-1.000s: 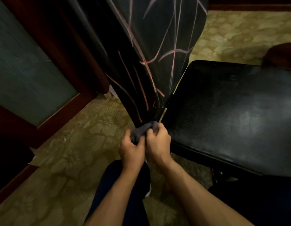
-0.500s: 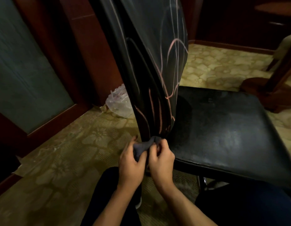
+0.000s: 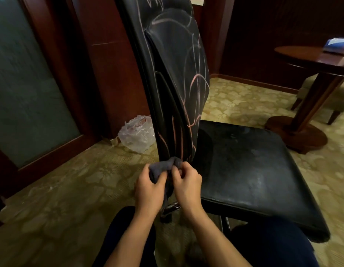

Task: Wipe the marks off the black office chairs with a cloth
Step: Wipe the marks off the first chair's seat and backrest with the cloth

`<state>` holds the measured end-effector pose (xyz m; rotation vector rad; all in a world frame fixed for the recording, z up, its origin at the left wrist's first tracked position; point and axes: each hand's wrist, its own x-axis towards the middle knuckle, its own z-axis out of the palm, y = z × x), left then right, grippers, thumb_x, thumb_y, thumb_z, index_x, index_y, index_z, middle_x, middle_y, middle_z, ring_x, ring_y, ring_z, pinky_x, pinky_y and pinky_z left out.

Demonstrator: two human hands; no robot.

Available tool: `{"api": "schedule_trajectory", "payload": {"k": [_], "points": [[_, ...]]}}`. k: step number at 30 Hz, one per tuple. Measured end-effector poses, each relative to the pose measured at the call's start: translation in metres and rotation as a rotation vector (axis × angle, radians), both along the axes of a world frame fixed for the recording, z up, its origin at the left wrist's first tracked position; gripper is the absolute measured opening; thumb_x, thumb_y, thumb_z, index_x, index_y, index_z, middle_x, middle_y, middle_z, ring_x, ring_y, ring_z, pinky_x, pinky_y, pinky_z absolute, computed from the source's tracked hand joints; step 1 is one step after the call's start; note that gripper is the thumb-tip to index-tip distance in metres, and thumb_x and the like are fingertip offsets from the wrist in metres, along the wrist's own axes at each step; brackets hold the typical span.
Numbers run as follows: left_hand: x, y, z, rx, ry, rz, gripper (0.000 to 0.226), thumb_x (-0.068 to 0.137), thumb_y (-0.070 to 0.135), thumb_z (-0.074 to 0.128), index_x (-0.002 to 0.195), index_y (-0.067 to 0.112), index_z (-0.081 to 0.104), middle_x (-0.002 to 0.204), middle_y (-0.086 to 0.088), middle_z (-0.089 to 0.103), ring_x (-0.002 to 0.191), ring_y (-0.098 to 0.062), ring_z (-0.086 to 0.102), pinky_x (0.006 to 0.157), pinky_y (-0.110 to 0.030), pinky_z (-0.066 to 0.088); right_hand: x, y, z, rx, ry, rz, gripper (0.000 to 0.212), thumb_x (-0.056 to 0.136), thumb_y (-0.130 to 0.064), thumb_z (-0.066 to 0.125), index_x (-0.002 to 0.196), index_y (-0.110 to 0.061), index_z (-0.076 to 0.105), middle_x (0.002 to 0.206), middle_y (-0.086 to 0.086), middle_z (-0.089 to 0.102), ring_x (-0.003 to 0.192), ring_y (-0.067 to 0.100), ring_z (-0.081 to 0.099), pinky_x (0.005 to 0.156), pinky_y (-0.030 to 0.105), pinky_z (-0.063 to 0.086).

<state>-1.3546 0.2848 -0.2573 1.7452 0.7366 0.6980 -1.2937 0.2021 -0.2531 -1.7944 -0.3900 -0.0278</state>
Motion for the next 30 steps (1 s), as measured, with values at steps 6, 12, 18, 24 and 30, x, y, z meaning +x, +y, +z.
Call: {"api": "schedule_trajectory", "payload": {"k": [6, 12, 18, 24, 30], "points": [[-0.003, 0.009, -0.018, 0.041, 0.183, -0.056, 0.024, 0.089, 0.019, 0.071, 0.111, 0.014, 0.063, 0.102, -0.001, 0.068, 0.100, -0.020, 0.065, 0.081, -0.032, 0.052, 0.003, 0.004, -0.026, -0.121, 0.083, -0.030, 0.008, 0.092, -0.016, 0.061, 0.087, -0.011, 0.066, 0.073, 0.000, 0.066, 0.068, 0.013, 0.063, 0.062, 0.030, 0.048], [-0.004, 0.015, -0.006, 0.103, 0.239, -0.105, 0.044, 0.088, 0.022, 0.071, 0.130, 0.018, 0.059, 0.120, 0.008, 0.058, 0.119, -0.020, 0.056, 0.093, -0.031, 0.049, -0.007, 0.012, -0.035, -0.168, 0.087, -0.123, 0.009, 0.092, -0.017, 0.061, 0.083, -0.015, 0.061, 0.069, -0.004, 0.062, 0.065, 0.014, 0.061, 0.060, 0.029, 0.045], [-0.005, 0.014, 0.014, 0.184, -0.036, -0.052, 0.024, 0.086, 0.019, 0.072, 0.084, 0.037, 0.057, 0.082, 0.016, 0.063, 0.084, 0.008, 0.061, 0.072, -0.019, 0.048, -0.010, 0.018, -0.008, 0.031, -0.093, -0.108, 0.020, 0.092, -0.013, 0.062, 0.073, -0.015, 0.055, 0.058, -0.007, 0.054, 0.053, 0.004, 0.053, 0.052, 0.018, 0.038], [-0.012, 0.016, -0.030, 0.120, 0.203, -0.115, 0.020, 0.089, 0.023, 0.072, 0.107, 0.024, 0.064, 0.099, 0.011, 0.067, 0.102, -0.014, 0.065, 0.083, -0.025, 0.051, -0.003, 0.014, -0.039, -0.140, 0.133, -0.096, 0.010, 0.090, -0.017, 0.062, 0.080, -0.017, 0.063, 0.063, -0.005, 0.060, 0.059, 0.007, 0.059, 0.060, 0.031, 0.048], [-0.009, 0.021, -0.021, 0.069, 0.023, -0.073, 0.037, 0.089, 0.017, 0.071, 0.117, 0.038, 0.060, 0.107, 0.019, 0.065, 0.102, 0.004, 0.061, 0.083, -0.012, 0.047, -0.008, 0.027, -0.028, -0.069, 0.044, -0.175, 0.013, 0.090, -0.020, 0.062, 0.078, -0.016, 0.060, 0.061, -0.004, 0.061, 0.060, 0.021, 0.062, 0.058, 0.039, 0.050]]}}
